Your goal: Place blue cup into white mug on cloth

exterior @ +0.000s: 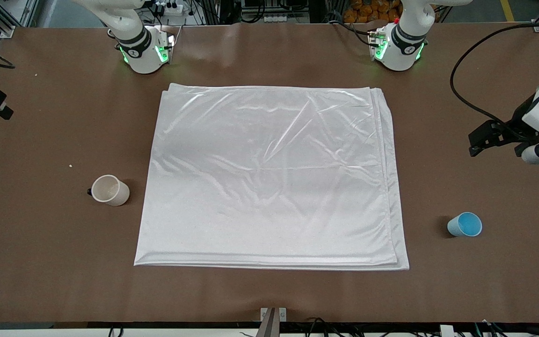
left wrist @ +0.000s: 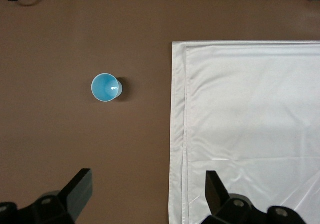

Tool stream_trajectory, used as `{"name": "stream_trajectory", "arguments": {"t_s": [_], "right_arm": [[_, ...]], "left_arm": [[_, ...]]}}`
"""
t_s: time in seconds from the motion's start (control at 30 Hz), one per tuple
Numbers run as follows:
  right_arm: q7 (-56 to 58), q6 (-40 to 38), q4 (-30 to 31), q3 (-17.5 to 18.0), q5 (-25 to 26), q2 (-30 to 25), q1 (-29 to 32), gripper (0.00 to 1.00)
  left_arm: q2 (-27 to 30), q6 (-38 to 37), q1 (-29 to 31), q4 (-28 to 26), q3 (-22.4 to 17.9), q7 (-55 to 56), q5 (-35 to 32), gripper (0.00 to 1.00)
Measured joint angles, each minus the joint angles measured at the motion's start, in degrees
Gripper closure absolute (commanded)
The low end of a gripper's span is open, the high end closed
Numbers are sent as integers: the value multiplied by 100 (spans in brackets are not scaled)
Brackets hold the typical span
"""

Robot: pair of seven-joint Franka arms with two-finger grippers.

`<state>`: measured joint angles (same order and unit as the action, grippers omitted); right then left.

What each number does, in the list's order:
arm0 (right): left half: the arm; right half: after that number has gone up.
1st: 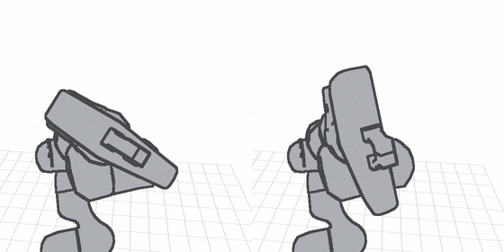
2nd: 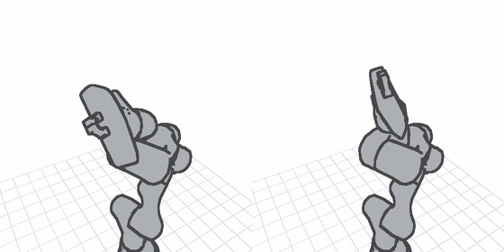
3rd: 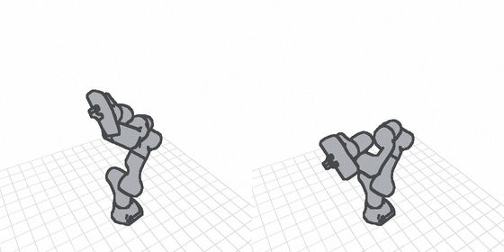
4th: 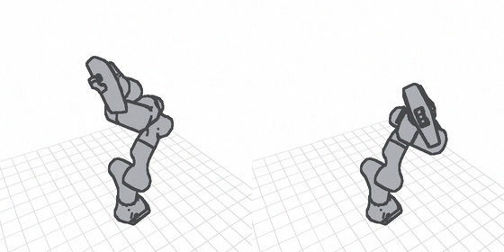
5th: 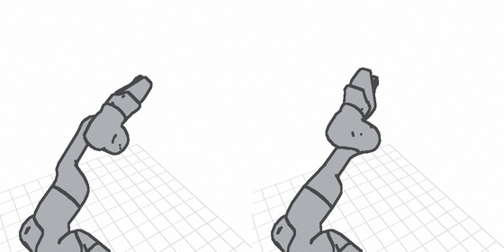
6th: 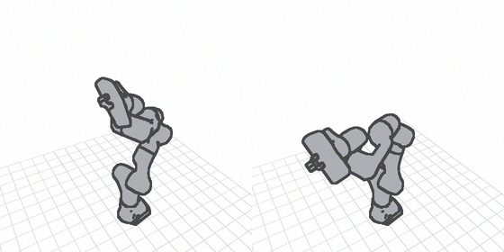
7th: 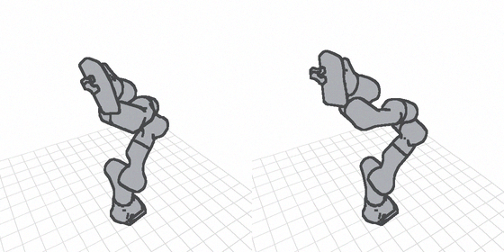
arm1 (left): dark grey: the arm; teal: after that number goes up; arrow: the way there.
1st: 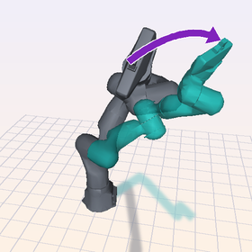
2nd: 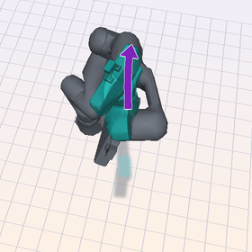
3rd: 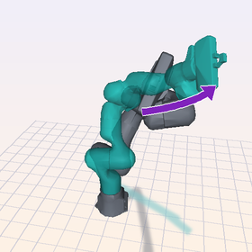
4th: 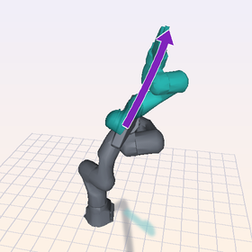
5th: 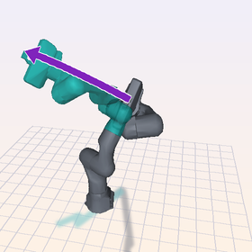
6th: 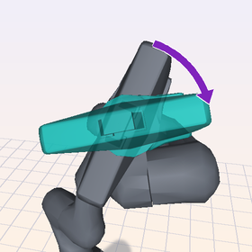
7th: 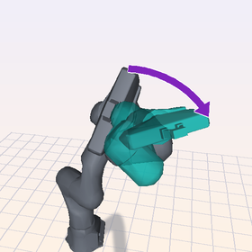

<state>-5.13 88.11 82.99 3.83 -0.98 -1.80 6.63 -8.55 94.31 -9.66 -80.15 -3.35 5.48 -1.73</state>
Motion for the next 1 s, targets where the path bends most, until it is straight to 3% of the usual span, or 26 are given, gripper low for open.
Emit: {"name": "stream_trajectory", "arguments": {"t_s": [1.0], "right_arm": [[2,3,32,-33,1,106,64,0]], "left_arm": [[-21,135,37,0,-3,4,1,0]]}}
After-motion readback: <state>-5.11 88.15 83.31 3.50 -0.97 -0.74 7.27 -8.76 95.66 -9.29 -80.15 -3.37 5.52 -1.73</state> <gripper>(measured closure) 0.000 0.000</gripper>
